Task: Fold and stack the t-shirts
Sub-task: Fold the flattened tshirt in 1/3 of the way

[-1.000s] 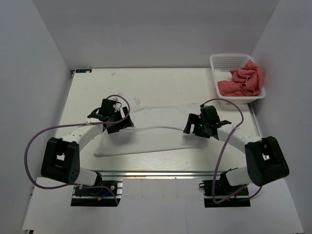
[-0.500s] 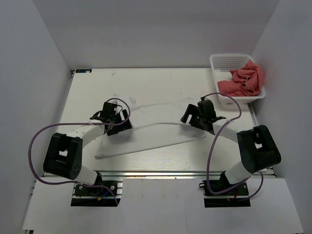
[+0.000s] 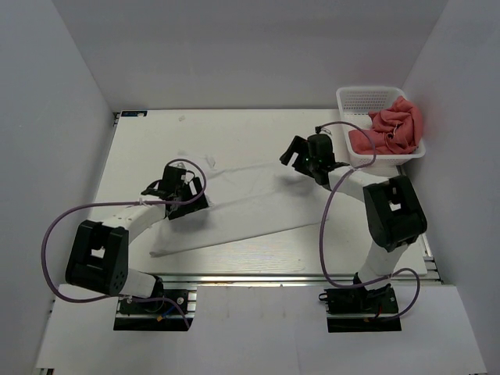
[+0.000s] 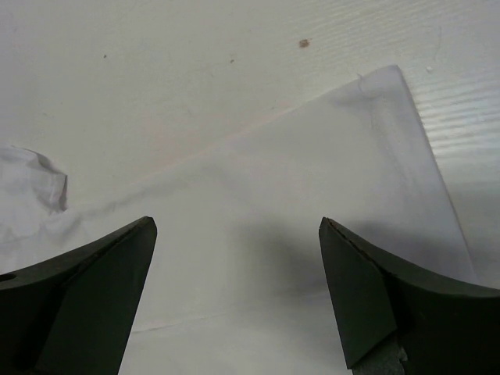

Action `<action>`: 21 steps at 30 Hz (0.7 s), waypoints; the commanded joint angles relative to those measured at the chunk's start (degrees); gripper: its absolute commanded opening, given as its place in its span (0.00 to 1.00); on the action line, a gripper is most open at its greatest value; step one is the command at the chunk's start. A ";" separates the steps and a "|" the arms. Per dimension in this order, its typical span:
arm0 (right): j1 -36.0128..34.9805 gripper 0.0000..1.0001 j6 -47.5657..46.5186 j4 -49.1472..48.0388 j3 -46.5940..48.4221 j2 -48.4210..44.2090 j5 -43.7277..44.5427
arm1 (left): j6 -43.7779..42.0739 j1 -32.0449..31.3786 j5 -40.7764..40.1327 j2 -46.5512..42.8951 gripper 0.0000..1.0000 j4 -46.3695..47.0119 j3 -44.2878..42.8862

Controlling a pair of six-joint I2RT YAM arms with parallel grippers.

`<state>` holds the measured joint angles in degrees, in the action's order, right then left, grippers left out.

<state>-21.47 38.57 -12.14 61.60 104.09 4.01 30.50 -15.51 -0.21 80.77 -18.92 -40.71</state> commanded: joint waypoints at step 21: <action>-0.23 0.90 -7.10 11.00 -22.93 -33.24 -0.93 | -3.96 -0.05 -4.10 2.13 1.00 -2.44 -13.09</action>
<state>-21.50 34.06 -1.76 39.29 73.17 3.95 27.42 -15.51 -3.05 87.48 -20.40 -52.49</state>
